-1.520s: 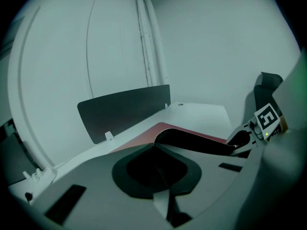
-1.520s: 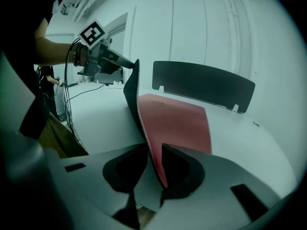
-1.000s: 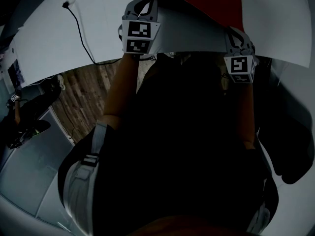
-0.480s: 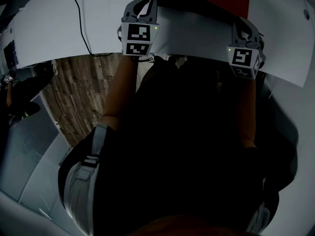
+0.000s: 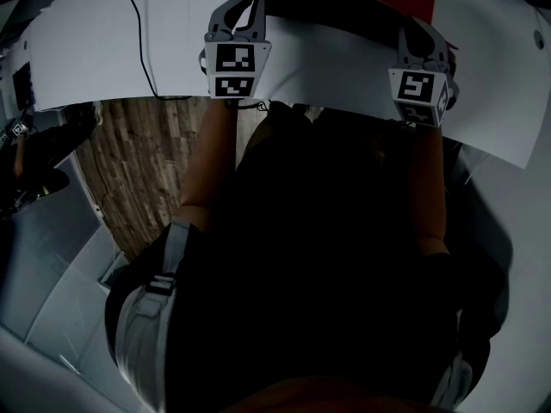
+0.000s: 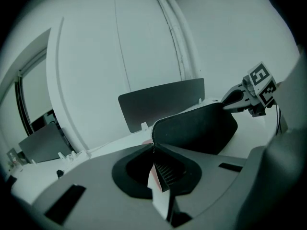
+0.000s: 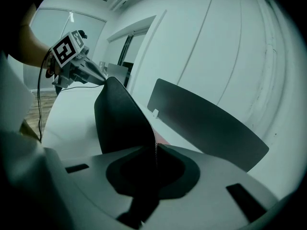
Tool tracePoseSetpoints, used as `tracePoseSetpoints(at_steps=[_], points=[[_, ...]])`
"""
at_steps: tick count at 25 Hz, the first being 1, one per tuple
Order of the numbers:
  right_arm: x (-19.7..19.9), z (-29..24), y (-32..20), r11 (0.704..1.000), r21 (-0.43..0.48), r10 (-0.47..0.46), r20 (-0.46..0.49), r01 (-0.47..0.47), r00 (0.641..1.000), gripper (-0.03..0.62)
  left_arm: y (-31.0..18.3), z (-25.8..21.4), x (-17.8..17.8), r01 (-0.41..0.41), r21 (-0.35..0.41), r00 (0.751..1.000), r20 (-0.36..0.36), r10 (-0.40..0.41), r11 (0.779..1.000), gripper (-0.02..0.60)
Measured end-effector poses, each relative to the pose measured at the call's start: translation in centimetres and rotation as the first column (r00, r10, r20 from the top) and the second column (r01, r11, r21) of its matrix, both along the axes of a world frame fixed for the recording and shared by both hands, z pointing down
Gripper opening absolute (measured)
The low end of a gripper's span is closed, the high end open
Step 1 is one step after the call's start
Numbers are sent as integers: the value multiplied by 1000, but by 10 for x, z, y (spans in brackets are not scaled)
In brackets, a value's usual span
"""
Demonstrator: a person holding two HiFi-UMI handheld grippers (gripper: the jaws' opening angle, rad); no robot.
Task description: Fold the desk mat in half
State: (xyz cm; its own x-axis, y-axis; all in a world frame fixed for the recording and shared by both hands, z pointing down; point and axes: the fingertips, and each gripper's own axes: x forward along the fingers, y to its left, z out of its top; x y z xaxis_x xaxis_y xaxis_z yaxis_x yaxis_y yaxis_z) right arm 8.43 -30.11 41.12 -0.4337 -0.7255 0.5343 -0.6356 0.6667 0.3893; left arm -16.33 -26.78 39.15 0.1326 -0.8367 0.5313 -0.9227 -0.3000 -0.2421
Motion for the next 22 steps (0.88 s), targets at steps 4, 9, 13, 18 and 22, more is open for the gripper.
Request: tracePoseSetpoints(at_steps=[4,9,13,18,22], points=[[-1,-1,-14,1000,11,-9,31,9,999,46,-12,-1,0,24,4,999,31,-24,1000,20],[-6,-2,-31,999,30,-17,42,15,999,49,-21,0,-1,50,4,997,54,-50,999,20],[-15,3,-41,1000,13,-6,55,6,998,49,-26,9,-9,59,-19,996,63,-58,998,21],[-22,8,-61,1000,12,13,37,-13,999,52,-44,20,-16,49,-34,998,45,-47,998,21],[-29,12,-76,1000,4,27,22,-27,999,52,-57,29,-21,31,-48,999,43,-29,998,21]])
